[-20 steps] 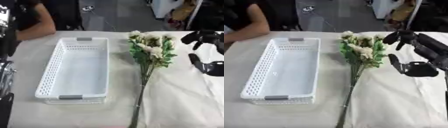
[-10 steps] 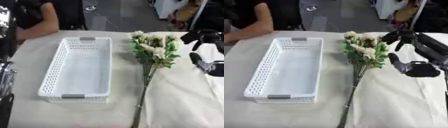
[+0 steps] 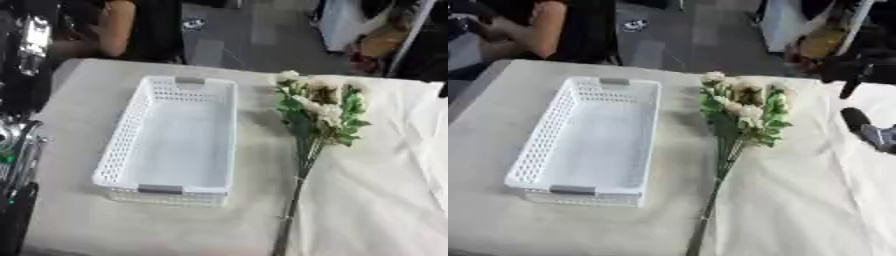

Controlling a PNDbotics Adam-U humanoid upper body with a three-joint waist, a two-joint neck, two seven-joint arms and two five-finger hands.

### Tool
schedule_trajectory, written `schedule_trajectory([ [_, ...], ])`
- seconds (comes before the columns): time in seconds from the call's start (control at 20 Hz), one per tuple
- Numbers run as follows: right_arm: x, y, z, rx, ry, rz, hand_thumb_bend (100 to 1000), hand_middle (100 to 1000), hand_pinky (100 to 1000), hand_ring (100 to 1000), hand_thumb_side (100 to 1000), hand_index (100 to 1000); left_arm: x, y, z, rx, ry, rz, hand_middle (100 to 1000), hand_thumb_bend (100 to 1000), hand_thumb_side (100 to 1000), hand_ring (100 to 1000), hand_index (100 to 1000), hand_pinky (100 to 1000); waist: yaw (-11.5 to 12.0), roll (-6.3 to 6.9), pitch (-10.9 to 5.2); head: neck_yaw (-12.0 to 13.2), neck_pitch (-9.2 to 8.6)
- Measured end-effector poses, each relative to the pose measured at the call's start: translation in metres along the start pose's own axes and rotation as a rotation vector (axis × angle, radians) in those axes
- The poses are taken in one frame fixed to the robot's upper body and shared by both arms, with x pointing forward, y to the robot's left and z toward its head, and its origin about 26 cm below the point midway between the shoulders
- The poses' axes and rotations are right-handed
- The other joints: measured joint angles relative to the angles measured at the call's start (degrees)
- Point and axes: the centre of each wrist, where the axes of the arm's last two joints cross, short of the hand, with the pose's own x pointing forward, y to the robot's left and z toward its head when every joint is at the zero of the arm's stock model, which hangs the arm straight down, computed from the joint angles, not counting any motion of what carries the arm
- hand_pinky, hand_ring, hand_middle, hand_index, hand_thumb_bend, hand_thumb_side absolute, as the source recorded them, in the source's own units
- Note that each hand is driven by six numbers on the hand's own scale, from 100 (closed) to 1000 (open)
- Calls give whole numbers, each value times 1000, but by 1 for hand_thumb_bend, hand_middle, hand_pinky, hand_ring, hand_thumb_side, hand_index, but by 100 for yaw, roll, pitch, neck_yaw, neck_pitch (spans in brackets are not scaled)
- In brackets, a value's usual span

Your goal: Pick up objects on the table and place them in the box.

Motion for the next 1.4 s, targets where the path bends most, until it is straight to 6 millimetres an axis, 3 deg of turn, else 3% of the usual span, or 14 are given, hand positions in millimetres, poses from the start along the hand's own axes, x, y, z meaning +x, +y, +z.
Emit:
schedule_trajectory([
  [0.15, -2, -17, -3, 8, -28, 102, 135, 869, 831, 899, 268, 892, 0, 0, 0, -8, 1, -4, 722, 100, 776, 607, 710, 476, 42, -4, 0, 1, 0],
  [0.3, -7, -25, -8, 12, -45, 180, 208, 854, 856, 906, 331, 888, 0, 0, 0, -11, 2, -4, 722, 100, 776, 607, 710, 476, 78, -23, 0, 1, 0],
  [0.7, -33, -24, -13, 35, -42, 298, 393, 852, 913, 944, 477, 879, 1, -1, -2, -23, -3, 1, 724, 100, 777, 608, 710, 475, 145, -48, 0, -10, 0],
  [0.75, -36, -24, -13, 40, -41, 319, 420, 852, 917, 947, 445, 879, 1, -1, -2, -23, -3, 1, 725, 100, 777, 608, 710, 475, 146, -47, 2, -11, 0],
  [0.85, -39, -24, -16, 55, -49, 363, 457, 856, 936, 958, 534, 879, 1, -2, -2, -25, -2, 2, 725, 100, 777, 609, 710, 475, 149, -48, 2, -17, 0],
  [1.4, -48, 3, -42, 205, -123, 534, 460, 848, 934, 948, 574, 881, 1, -2, -2, -28, -4, 6, 727, 100, 778, 610, 711, 476, 185, -49, 16, -264, 0],
])
